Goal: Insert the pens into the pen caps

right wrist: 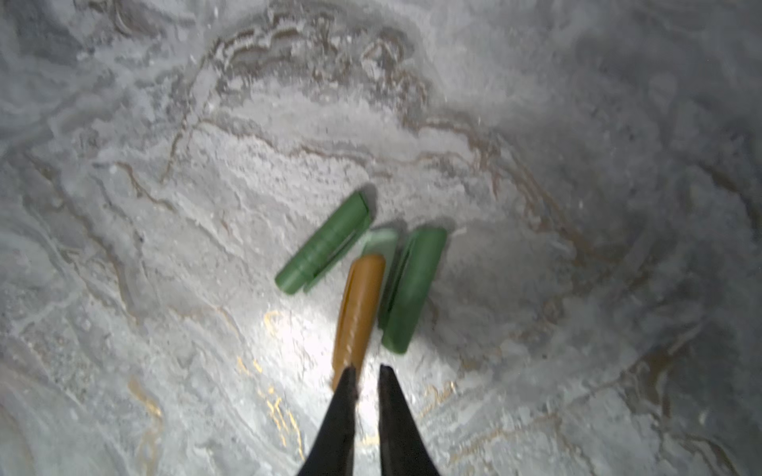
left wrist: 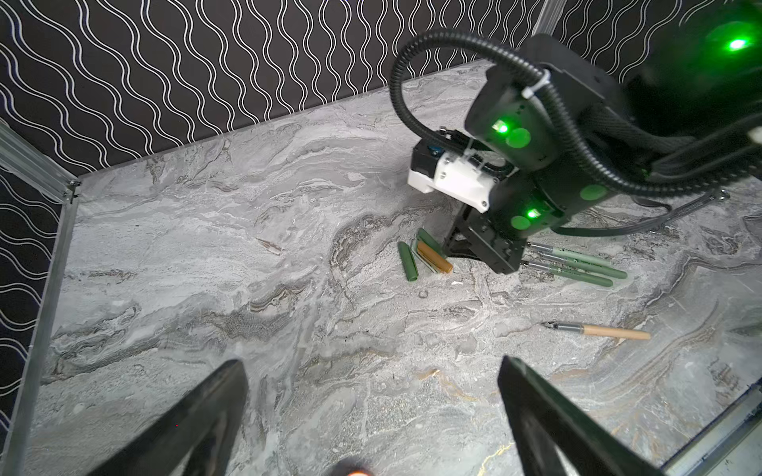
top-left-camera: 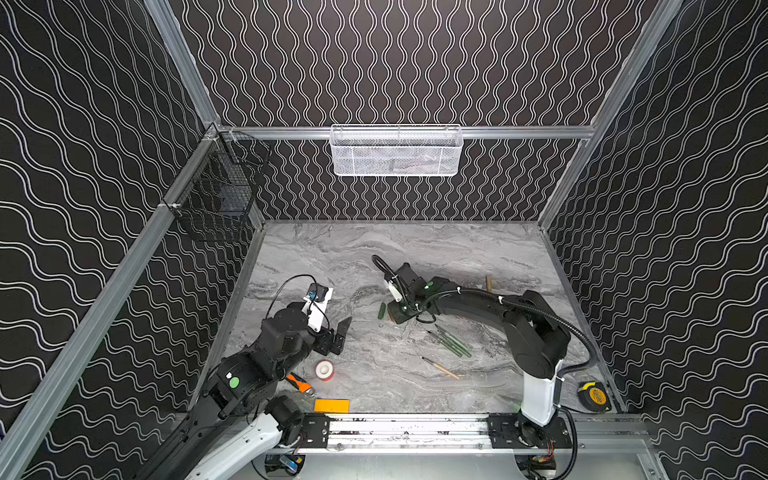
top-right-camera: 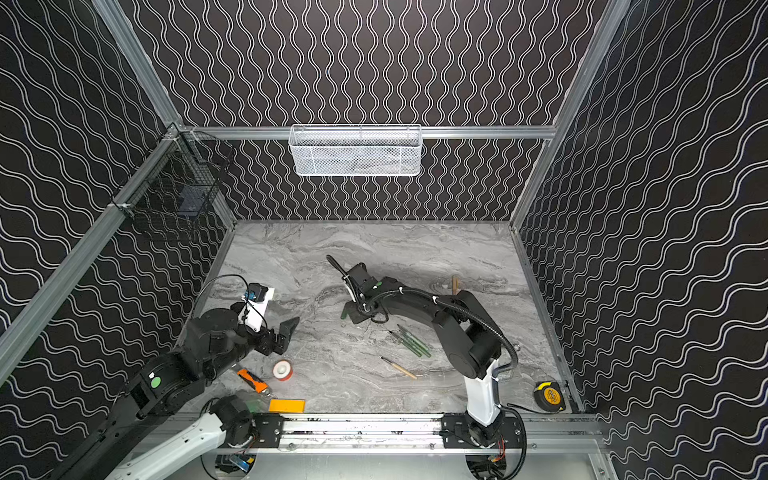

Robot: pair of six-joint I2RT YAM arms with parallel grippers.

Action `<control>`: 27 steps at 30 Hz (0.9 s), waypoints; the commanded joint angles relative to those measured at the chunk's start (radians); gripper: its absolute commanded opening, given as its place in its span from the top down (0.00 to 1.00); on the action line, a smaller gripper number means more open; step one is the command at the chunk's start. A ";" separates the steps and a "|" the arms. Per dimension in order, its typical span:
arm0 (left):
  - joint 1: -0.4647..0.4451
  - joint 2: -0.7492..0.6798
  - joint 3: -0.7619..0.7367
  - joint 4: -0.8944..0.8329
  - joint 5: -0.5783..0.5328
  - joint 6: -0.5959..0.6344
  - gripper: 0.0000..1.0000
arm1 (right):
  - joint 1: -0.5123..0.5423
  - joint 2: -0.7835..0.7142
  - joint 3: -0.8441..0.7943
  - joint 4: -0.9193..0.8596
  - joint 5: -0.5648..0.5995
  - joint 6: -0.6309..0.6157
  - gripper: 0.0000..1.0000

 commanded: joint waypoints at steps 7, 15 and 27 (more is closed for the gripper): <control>0.003 0.018 0.000 0.020 0.010 0.004 0.01 | -0.002 -0.145 -0.168 0.018 0.050 0.007 0.72; 0.011 0.041 0.004 0.035 0.035 0.009 0.01 | -0.009 -0.282 -0.318 -0.023 0.074 0.018 0.54; 0.041 0.052 0.004 0.046 0.078 0.013 0.01 | -0.072 -0.329 -0.429 -0.070 0.049 0.057 0.49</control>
